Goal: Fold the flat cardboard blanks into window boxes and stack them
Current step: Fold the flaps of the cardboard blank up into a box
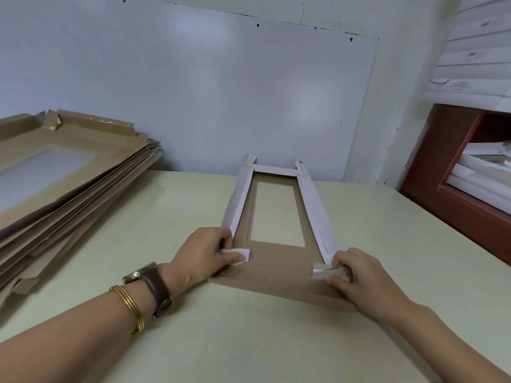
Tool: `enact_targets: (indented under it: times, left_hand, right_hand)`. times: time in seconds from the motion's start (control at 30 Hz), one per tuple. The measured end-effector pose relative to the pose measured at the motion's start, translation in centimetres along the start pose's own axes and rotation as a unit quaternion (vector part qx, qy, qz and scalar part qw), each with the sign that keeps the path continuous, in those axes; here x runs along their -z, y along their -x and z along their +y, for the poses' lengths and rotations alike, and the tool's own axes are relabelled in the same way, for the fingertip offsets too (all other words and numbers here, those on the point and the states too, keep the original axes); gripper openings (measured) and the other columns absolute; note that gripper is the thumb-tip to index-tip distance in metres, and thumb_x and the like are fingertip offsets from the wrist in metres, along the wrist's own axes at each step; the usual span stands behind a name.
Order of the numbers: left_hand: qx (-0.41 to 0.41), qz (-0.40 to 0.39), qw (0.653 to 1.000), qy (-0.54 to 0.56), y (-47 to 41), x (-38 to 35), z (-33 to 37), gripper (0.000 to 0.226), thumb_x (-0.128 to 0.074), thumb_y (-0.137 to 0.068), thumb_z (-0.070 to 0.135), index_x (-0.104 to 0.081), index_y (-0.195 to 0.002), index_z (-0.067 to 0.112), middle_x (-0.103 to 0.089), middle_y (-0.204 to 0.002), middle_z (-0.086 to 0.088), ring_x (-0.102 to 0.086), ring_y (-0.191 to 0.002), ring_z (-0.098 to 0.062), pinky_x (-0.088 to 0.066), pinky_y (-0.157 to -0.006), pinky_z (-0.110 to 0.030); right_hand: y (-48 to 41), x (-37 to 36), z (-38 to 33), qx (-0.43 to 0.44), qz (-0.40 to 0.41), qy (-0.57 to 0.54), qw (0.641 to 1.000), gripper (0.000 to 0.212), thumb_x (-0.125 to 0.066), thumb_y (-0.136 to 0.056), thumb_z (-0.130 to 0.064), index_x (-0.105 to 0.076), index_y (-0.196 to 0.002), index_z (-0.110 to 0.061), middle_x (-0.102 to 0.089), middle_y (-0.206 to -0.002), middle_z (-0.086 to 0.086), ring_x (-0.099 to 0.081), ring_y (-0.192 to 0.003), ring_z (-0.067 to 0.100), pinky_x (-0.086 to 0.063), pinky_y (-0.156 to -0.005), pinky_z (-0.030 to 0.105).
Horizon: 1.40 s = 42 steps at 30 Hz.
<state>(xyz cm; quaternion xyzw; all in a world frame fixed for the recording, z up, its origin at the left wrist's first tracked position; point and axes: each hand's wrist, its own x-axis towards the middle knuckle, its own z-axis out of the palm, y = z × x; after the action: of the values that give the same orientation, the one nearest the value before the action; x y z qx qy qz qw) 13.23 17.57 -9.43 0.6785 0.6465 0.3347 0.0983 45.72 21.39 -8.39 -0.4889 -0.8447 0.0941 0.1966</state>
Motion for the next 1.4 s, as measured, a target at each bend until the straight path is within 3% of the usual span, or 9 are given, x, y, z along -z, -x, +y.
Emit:
enact_targets:
  times: [0.13,0.33,0.47,0.6,0.67,0.77,1.0,1.17,1.4]
  left_hand:
    - [-0.019,-0.009,1.000,-0.006,0.3,0.4,0.0,0.053,-0.073,-0.073,0.058,-0.047,-0.058,0.014,-0.036,-0.051,0.006,-0.032,-0.050,-0.011,-0.026,-0.049,-0.023]
    - [-0.057,-0.065,0.993,-0.080,1.2,1.2,0.7,0.051,-0.064,-0.085,0.053,-0.037,-0.056,0.021,-0.037,-0.055,0.003,-0.033,-0.054,-0.013,-0.027,-0.051,-0.023]
    - [-0.080,-0.121,0.981,-0.129,1.7,2.2,1.4,0.043,-0.051,-0.093,0.052,-0.047,-0.066,0.018,-0.053,-0.074,-0.004,-0.046,-0.068,-0.016,-0.039,-0.065,-0.029]
    - [-0.065,-0.194,0.973,-0.110,2.0,3.7,2.0,0.059,-0.048,-0.082,0.069,-0.058,-0.079,0.011,-0.054,-0.087,-0.003,-0.051,-0.077,-0.016,-0.045,-0.073,-0.031]
    - [-0.054,-0.233,0.966,-0.101,2.1,4.3,2.3,0.067,-0.057,-0.068,0.076,-0.060,-0.086,0.011,-0.054,-0.093,-0.003,-0.053,-0.077,-0.016,-0.048,-0.073,-0.033]
    - [-0.056,-0.259,0.956,-0.128,2.2,4.5,2.5,0.050,-0.079,-0.065,0.055,-0.058,-0.090,0.018,-0.050,-0.097,0.003,-0.052,-0.074,-0.008,-0.047,-0.067,-0.022]
    - [-0.058,-0.232,0.964,-0.113,1.6,4.2,1.8,0.029,-0.068,-0.085,0.033,-0.065,-0.101,0.010,-0.053,-0.103,0.001,-0.055,-0.086,-0.015,-0.046,-0.078,-0.025]
    - [-0.002,-0.238,0.970,-0.037,1.1,4.5,1.5,0.023,-0.064,-0.091,0.032,-0.059,-0.087,0.010,-0.054,-0.099,-0.005,-0.051,-0.080,-0.016,-0.042,-0.076,-0.026]
    - [0.065,-0.204,0.968,0.130,0.8,4.9,1.4,0.037,-0.070,-0.088,0.022,-0.049,-0.072,-0.003,-0.036,-0.067,-0.005,-0.032,-0.057,-0.013,-0.027,-0.053,-0.020]
  right_hand:
    - [0.1,0.0,0.1,-0.014,0.025,-0.045,0.999,0.033,-0.077,-0.079,-0.018,-0.049,-0.061,-0.022,-0.042,-0.056,-0.008,-0.046,-0.063,0.005,-0.036,-0.058,0.018]
    - [0.4,1.5,0.3,0.002,-0.052,-0.089,0.995,0.016,-0.073,-0.084,-0.024,-0.063,-0.089,-0.035,-0.055,-0.072,-0.005,-0.050,-0.065,0.004,-0.041,-0.063,0.016]
    - [0.5,3.0,0.3,-0.031,-0.161,-0.131,0.978,0.071,-0.081,-0.056,-0.063,-0.055,-0.115,-0.033,-0.054,-0.090,-0.004,-0.055,-0.071,0.001,-0.046,-0.071,0.016]
    - [0.4,3.2,0.0,-0.017,-0.214,-0.070,0.974,0.107,-0.085,-0.041,-0.063,-0.040,-0.132,-0.029,-0.046,-0.100,-0.003,-0.056,-0.076,0.000,-0.048,-0.073,0.018]
    - [0.2,2.9,0.0,-0.005,-0.200,-0.051,0.979,0.098,-0.089,-0.049,-0.052,-0.041,-0.131,-0.028,-0.045,-0.099,-0.004,-0.053,-0.076,-0.001,-0.047,-0.071,0.016]
    - [0.2,2.6,0.1,0.008,-0.169,-0.038,0.985,0.074,-0.088,-0.061,-0.041,-0.047,-0.122,-0.032,-0.047,-0.095,-0.005,-0.052,-0.077,-0.001,-0.046,-0.070,0.014]
    - [0.0,1.8,1.0,0.039,-0.078,-0.022,0.996,0.010,-0.071,-0.084,-0.038,-0.062,-0.088,-0.034,-0.054,-0.077,-0.004,-0.051,-0.072,0.005,-0.039,-0.063,0.015]
    - [-0.5,1.7,1.6,0.005,-0.067,-0.019,0.998,0.030,-0.060,-0.090,-0.042,-0.060,-0.073,-0.017,-0.050,-0.074,-0.001,-0.048,-0.069,0.006,-0.037,-0.063,0.018]
    - [-1.0,1.1,1.1,-0.025,-0.001,-0.098,0.995,0.033,-0.071,-0.087,-0.024,-0.059,-0.065,-0.002,-0.044,-0.094,0.001,-0.047,-0.067,0.006,-0.038,-0.064,0.015]
